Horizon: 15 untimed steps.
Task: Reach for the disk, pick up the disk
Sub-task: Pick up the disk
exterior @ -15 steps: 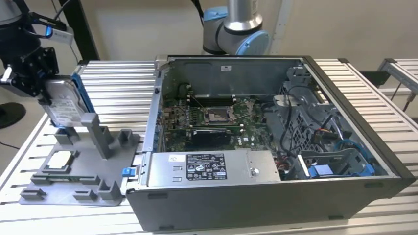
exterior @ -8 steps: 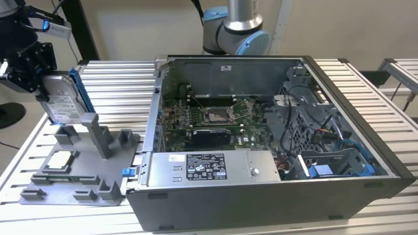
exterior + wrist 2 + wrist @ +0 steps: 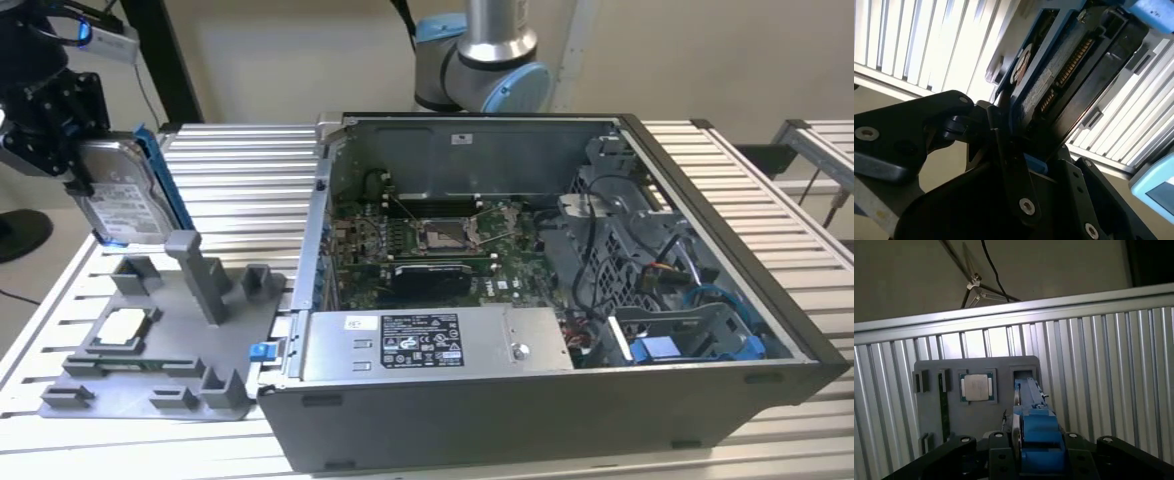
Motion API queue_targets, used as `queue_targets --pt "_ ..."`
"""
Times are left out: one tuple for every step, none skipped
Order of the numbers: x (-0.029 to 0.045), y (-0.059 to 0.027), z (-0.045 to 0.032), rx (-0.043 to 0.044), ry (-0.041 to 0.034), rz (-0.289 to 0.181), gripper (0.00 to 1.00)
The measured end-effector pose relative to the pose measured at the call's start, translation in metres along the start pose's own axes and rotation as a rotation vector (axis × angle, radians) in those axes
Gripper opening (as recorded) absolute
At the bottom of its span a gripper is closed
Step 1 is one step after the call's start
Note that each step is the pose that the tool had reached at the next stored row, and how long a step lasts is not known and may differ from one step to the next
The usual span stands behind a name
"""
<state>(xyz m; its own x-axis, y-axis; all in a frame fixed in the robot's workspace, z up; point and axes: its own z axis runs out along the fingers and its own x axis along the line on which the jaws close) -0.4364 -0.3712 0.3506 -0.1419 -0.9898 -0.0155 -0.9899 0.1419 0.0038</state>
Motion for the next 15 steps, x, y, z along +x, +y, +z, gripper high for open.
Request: queue_targets --pt "0.0000 0.0000 -0.0019 0.0000 0.0000 0.000 0.00" --pt "0.0000 0.0000 -0.0038 0.0000 0.0000 0.000 0.00" --pt "-0.0001 0.0000 -0.0057 0.0000 0.0000 0.000 0.00" --pt "-0.0001 0.0000 -0.0077 0.0000 0.0000 0.000 0.00" --pt "-0.0001 0.0000 -0.0096 -0.0001 0.0000 0.000 0.00" --pt "-0.0002 0.0001 -0.0116 0.0000 0.0000 0.000 0.00" --pt "-0.0002 0.0000 -0.0136 0.0000 0.0000 0.000 0.00" --pt "-0.0002 0.0000 -0.0155 0.0000 0.0000 0.000 0.00" --pt "-0.0002 0.0000 -0.0174 0.0000 0.0000 0.000 0.00" --pt "-0.0002 0.0000 -0.0195 -0.0001 0.0000 0.000 0.00" --pt "-0.0003 0.0000 -0.0213 0.0000 0.0000 0.000 0.00" --pt "-0.0003 0.0000 -0.0232 -0.0001 0.0000 0.000 0.00" --pt "-0.0003 0.0001 -0.0253 0.0000 0.0000 0.000 0.00" --pt "-0.0004 0.0001 -0.0273 0.0000 0.0000 0.000 0.00" --pt "-0.0004 0.0001 -0.0290 0.0000 0.0000 0.000 0.00"
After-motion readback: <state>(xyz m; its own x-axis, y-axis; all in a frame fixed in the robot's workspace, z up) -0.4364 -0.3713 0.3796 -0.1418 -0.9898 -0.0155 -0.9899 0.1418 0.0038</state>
